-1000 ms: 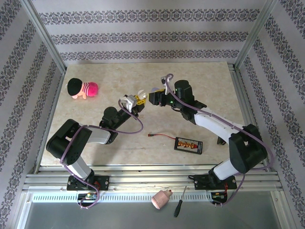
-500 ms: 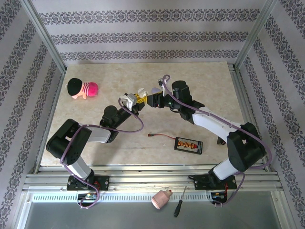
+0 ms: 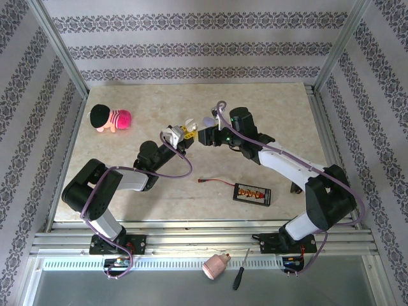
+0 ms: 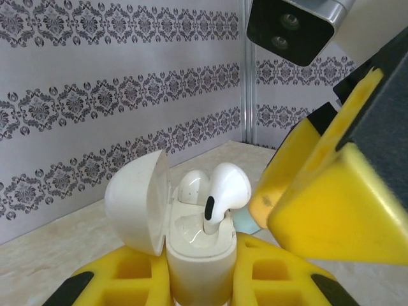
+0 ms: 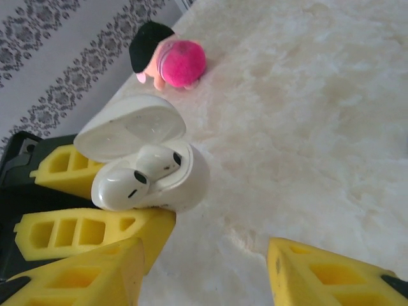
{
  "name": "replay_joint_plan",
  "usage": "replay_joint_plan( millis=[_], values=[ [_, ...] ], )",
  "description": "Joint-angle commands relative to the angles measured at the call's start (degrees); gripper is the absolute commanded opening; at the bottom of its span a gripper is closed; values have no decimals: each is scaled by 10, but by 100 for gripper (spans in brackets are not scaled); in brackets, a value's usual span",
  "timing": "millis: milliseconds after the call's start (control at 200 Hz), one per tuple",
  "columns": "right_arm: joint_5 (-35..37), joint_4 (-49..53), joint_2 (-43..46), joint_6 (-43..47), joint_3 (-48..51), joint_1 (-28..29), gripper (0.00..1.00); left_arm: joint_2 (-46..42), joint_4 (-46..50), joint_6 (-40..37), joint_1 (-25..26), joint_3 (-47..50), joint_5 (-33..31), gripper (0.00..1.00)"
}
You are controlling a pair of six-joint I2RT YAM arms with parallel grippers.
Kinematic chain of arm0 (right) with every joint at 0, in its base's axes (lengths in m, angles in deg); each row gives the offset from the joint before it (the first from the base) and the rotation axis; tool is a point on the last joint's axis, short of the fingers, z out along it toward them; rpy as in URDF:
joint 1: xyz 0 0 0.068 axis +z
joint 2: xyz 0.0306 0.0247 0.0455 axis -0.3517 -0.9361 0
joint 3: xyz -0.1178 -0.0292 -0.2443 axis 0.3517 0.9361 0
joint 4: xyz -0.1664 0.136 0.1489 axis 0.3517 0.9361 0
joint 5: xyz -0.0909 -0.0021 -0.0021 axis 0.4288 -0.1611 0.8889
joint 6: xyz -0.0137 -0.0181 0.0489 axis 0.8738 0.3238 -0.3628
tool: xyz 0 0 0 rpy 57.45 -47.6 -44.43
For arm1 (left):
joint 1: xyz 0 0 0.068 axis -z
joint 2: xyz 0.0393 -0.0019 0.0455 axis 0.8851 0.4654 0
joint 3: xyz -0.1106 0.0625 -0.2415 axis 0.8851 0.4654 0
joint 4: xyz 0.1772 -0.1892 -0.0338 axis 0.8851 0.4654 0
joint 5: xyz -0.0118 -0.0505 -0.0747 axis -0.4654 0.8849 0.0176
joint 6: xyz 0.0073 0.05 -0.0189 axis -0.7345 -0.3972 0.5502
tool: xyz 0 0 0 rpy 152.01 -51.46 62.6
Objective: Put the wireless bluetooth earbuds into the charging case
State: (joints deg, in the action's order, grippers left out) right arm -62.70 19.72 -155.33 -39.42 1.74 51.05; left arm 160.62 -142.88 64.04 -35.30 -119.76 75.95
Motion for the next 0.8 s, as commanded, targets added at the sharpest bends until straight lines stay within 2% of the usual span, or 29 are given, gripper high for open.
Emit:
replay_joint_plan(
  millis=[0,125,315,794],
  values=[
    [13,98,12,35,-53,-8,53,-8,11,-52,5,0,9,11],
    [29,157,-5,44,-90,-13,53,-14,28,-72,5,-2,21,11],
    [17,205,-37,40,-136,-17,53,-20,40,-92,6,-2,41,11],
    [-1,219,-49,49,-151,-14,53,-24,43,-84,5,-5,49,11]
  ],
)
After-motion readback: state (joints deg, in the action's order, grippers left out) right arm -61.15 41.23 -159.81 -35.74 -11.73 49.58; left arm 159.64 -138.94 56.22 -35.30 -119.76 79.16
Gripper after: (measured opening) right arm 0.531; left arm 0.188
